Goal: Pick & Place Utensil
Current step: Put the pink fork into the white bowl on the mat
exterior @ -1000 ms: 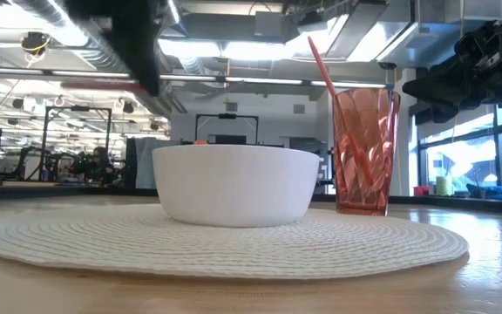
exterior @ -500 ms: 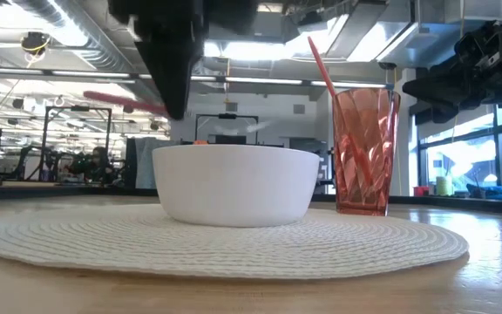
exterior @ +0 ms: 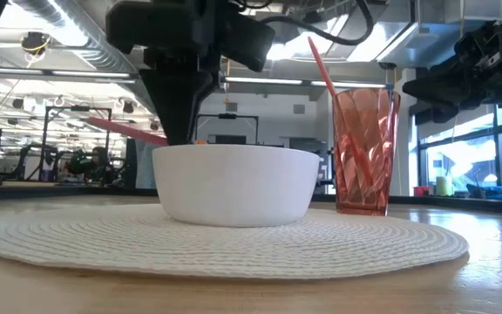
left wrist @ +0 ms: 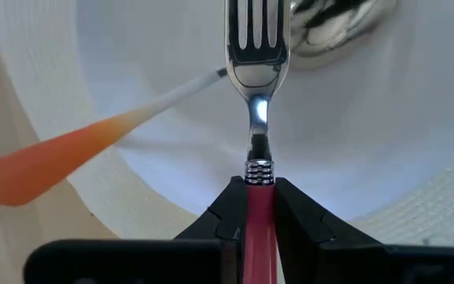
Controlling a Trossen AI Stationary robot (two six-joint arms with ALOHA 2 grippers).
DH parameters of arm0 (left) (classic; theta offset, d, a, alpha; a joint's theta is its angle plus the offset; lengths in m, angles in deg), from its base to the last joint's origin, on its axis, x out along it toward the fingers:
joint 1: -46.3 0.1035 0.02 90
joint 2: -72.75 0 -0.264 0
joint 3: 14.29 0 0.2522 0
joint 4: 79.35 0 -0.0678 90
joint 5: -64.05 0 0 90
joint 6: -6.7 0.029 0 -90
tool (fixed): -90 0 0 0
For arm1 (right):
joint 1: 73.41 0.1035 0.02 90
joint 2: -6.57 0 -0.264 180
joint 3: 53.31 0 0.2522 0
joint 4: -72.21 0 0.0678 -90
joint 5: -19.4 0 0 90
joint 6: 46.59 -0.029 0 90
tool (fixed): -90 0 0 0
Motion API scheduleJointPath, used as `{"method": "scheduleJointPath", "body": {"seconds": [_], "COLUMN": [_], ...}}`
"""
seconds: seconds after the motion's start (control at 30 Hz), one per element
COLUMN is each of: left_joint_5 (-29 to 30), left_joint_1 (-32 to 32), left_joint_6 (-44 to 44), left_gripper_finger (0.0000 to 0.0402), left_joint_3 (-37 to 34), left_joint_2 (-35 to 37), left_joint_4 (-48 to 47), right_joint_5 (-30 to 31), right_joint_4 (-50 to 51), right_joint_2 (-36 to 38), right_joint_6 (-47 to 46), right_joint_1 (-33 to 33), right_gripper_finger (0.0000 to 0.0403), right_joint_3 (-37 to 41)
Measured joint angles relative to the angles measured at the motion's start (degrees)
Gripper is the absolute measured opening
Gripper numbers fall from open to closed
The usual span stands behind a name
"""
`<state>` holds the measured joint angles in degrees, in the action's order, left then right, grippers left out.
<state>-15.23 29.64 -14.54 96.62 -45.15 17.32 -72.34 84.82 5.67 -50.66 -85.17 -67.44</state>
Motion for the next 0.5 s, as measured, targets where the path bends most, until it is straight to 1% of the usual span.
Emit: {"method": "scheduleJointPath", "body": {"seconds": [0.2,0.37,0.5], "left_joint_5": [-1.8,-1.8,-1.7], "left_joint_1": [0.1,0.7,0.9], "left_joint_6": [2.2,2.1,2.1], "left_gripper_finger": [0.0035,0.0037,0.0080], "left_joint_3": [0.0,0.0,0.0], "left_joint_2": [-0.9,-1.4,-1.4], "left_joint_4": [0.8,1.4,2.3], "right_joint_5": [0.0,0.0,0.0], "right_joint_4": [0.0,0.0,0.0], "right_joint_2": [0.0,0.0,0.0], "right_joint_6": [0.0,0.0,0.2], "right_joint_1": [0.0,0.0,0.0], "right_gripper_finger": [0.0026,0.0026,0.0026], "right_joint_3": [0.0,0.0,0.0]}}
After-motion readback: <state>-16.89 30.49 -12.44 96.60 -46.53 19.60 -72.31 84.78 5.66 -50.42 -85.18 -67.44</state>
